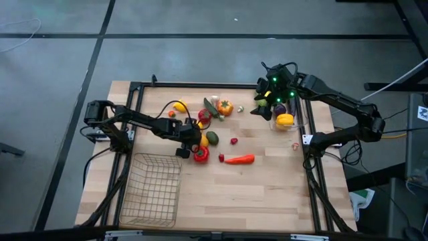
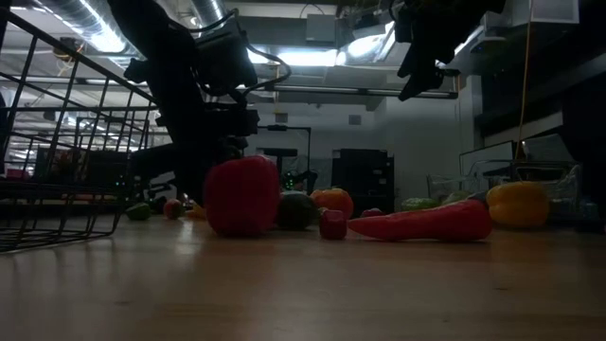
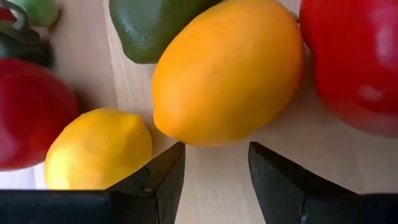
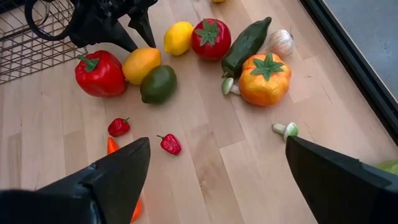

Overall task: Sort produce into baskets
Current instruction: Put the bottom lemon into the wire basket

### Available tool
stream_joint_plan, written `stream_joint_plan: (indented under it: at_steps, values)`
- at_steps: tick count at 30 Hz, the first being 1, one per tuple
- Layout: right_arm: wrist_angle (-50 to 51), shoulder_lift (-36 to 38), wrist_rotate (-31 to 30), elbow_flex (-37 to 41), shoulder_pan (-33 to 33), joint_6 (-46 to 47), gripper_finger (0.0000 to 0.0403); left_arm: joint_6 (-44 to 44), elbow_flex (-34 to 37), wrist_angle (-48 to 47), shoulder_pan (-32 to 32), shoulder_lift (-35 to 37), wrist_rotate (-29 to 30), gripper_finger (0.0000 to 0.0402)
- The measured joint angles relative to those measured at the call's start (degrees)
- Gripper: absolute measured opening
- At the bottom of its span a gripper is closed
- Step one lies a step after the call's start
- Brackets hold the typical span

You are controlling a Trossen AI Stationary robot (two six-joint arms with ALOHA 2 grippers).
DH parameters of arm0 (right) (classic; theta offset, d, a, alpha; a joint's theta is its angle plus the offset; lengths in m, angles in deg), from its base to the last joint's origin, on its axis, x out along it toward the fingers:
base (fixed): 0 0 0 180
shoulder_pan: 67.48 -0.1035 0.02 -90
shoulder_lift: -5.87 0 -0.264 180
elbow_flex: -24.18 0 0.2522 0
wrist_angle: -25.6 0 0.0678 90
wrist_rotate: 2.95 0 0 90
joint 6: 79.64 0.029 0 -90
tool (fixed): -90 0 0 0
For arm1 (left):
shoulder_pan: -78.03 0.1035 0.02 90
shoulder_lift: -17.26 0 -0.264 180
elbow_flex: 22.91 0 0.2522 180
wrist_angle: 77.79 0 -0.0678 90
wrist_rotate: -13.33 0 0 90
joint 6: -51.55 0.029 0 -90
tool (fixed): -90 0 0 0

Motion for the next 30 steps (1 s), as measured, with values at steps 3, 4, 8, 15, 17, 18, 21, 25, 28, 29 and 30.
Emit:
stream_joint_plan:
  at_steps: [3, 4, 8, 15, 17, 18, 21, 25, 28, 29, 30]
  values:
    - [0.0, 0.0, 0.0, 0.0, -0.02, -0.02, 0.0372, -4.79, 0.0, -0.09, 0.4, 0.65, -0.63, 0.0177]
    - [0.0, 0.0, 0.0, 0.0, -0.02, -0.02, 0.0372, -6.66, 0.0, -0.06, 0.68, 1.12, -1.49, 0.0183]
    - [-0.09, 0.0, 0.0, 0.0, -0.01, -0.02, 0.0372, -9.13, 0.0, -0.65, 2.0, 4.61, -5.48, 0.0225]
    - [-0.22, 0.0, -0.01, 0.02, 0.0, -0.01, 0.0372, -14.26, -0.04, 0.8, 3.42, 9.12, -11.16, 0.0306]
    - [-0.23, 0.0, -0.02, 0.02, -0.01, -0.02, 0.0372, -14.71, -0.04, 2.36, 3.54, 9.29, -13.01, 0.0323]
    - [-0.24, 0.0, -0.02, 0.02, 0.0, -0.01, 0.0372, -14.3, -0.04, 3.59, 3.54, 9.28, -14.15, 0.033]
    - [-0.26, 0.0, -0.02, 0.02, 0.0, -0.02, 0.0372, -9.18, -0.04, 6.77, 3.44, 9.15, -16.97, 0.0346]
    - [-0.28, 0.0, -0.02, 0.02, 0.0, 0.0, 0.0372, 0.87, -0.04, 7.57, 3.43, 9.05, -17.38, 0.0356]
    - [-0.28, 0.0, -0.02, 0.02, -0.01, -0.02, 0.0372, 4.87, -0.04, 6.84, 3.75, 9.03, -17.16, 0.0358]
    - [-0.29, 0.0, -0.02, 0.02, 0.0, -0.02, 0.0372, 5.8, -0.04, 6.66, 3.84, 9.03, -17.14, 0.0358]
    - [-0.29, 0.0, -0.02, 0.02, 0.0, -0.01, 0.0372, 6.6, -0.04, 6.56, 3.9, 9.03, -17.09, 0.0359]
